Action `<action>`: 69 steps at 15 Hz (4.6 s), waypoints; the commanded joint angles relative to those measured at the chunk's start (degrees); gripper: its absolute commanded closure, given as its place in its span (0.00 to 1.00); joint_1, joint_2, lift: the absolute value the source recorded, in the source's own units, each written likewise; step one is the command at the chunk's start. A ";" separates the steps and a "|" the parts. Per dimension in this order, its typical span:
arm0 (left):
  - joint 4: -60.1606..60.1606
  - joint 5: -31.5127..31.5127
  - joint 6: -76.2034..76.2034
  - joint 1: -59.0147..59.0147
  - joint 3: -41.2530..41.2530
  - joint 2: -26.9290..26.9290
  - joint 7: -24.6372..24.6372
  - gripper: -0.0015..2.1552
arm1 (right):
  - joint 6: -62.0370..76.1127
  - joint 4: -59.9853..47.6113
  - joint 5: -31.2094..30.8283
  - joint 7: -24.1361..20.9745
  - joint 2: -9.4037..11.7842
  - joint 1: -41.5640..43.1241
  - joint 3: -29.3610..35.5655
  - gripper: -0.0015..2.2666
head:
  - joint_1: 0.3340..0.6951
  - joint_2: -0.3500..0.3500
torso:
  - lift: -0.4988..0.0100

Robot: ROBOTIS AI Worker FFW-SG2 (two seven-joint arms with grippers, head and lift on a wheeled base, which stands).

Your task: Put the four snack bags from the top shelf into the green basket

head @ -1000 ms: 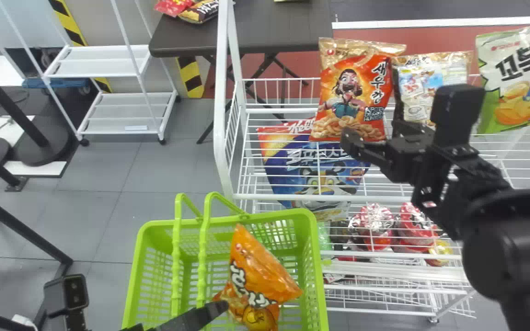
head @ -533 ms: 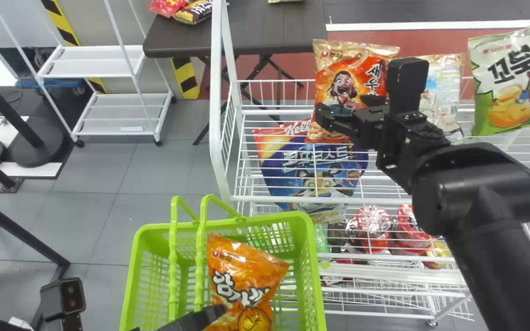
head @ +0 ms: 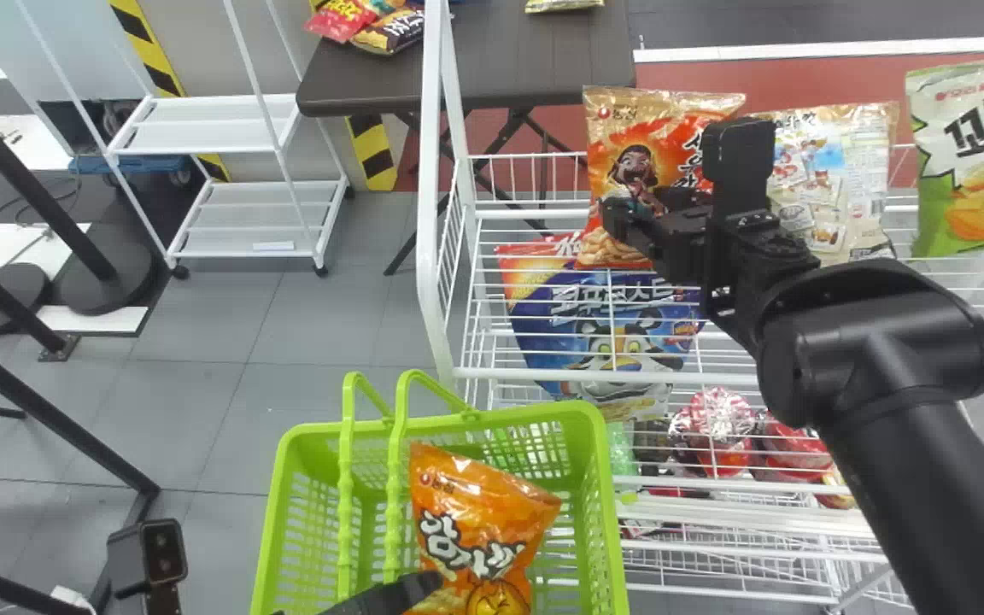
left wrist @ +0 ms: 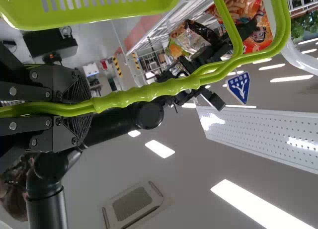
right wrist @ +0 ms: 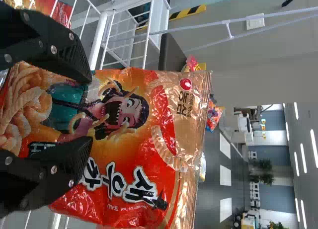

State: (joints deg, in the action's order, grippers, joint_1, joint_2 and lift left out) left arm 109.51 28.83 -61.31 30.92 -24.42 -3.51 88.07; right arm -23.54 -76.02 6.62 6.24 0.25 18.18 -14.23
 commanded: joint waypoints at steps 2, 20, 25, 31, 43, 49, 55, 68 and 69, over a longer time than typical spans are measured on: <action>-0.35 0.00 0.00 0.02 -0.28 0.00 0.00 1.00 | 1.26 -0.54 -0.56 0.35 0.01 -0.43 -0.01 0.99 | 1.00 0.68 | 0.98; -1.05 -0.26 -0.17 -1.30 -0.37 0.18 -0.70 1.00 | -13.69 -52.92 10.43 8.62 4.05 -36.46 -1.68 0.99 | 1.00 0.86 | 0.98; -1.22 -0.61 -0.17 -1.74 -0.02 0.26 -0.97 1.00 | -20.72 -54.85 15.00 7.74 5.46 -41.29 -5.72 0.99 | 1.00 1.00 | 0.98; -1.49 -0.61 -0.17 -2.01 0.25 0.18 -1.05 1.00 | -33.20 -53.10 13.68 6.07 6.34 -41.65 -10.03 0.99 | 1.00 1.00 | 0.98; -0.96 -0.26 -0.35 -1.57 0.86 0.00 -0.79 1.00 | -34.78 -50.55 14.12 6.68 6.78 -36.55 -7.04 0.01 | 1.00 1.00 | 0.98; -0.87 0.09 -0.35 -1.22 0.69 -0.26 -0.44 1.00 | -32.85 -47.30 8.93 5.19 6.43 -27.85 10.01 0.02 | 1.00 0.81 | 0.98; -0.87 0.44 -0.17 -0.78 0.33 -0.26 0.00 1.00 | -24.58 -28.57 2.87 4.04 6.34 -13.43 15.11 0.02 | 1.00 0.47 | 0.98; -1.14 0.62 -0.17 -0.42 -0.19 -0.26 0.09 1.00 | -14.74 -11.35 -1.44 1.50 6.08 -4.03 15.11 0.99 | 1.00 0.35 | 0.98; -1.22 0.62 -0.17 -0.42 -0.28 -0.26 0.18 1.00 | -14.21 -11.70 -1.44 1.58 6.16 -4.38 15.11 0.99 | 1.00 0.35 | 0.98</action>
State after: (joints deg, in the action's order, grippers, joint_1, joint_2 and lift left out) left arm 108.37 29.44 -61.48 30.51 -24.62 -3.74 88.16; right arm -38.90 -87.32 5.20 7.71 6.34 14.26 0.91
